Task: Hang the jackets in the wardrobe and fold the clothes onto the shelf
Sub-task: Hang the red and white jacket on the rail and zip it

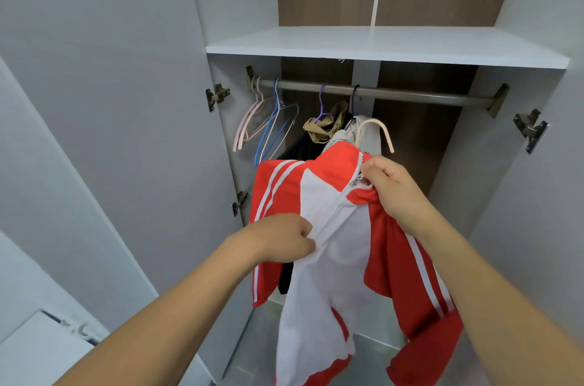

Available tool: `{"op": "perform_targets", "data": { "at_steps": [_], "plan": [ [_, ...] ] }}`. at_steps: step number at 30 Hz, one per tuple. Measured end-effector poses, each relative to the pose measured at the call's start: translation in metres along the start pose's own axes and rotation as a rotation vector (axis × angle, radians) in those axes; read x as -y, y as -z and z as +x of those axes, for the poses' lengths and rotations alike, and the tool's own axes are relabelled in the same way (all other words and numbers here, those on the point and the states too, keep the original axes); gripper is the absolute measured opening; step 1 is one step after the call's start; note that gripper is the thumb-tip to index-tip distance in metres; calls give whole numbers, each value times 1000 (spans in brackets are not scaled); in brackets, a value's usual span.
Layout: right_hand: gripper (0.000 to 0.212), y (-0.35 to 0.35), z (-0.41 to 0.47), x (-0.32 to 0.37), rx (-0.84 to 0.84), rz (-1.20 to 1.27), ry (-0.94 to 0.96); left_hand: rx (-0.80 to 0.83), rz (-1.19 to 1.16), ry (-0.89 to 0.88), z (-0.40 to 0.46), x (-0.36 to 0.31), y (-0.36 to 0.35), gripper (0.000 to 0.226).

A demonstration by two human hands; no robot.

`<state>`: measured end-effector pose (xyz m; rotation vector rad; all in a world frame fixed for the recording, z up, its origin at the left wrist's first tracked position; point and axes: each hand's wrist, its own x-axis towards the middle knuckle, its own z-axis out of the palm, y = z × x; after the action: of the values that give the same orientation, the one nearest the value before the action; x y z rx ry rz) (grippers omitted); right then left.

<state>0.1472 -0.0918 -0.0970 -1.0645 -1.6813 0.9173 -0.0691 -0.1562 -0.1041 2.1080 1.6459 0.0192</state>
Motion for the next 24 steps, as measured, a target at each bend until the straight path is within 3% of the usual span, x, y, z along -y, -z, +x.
{"op": "perform_targets", "data": {
  "at_steps": [4, 8, 13, 18, 21, 22, 24],
  "plan": [
    [25, -5, 5, 10, 8, -24, 8, -204, -113, -31, 19, -18, -2, 36],
    [27, -8, 5, 11, -27, -3, 21, -368, -90, -111, 29, -34, -4, 26],
    [35, 10, 6, 9, -187, -32, 36, -307, 91, -105, 20, -15, -15, 38],
    [31, 5, 1, 7, -26, -142, 57, -176, 127, -54, 16, -13, -4, 38],
    [33, 3, -2, 12, 25, -180, 41, -471, -197, -72, 18, -15, 18, 33],
    [33, 4, -2, 12, 30, -194, 29, -558, -249, -74, 21, -13, 25, 40],
    [32, 7, -4, 12, 23, -182, 15, -545, -213, -7, 27, -6, 36, 52]
  ]
}}
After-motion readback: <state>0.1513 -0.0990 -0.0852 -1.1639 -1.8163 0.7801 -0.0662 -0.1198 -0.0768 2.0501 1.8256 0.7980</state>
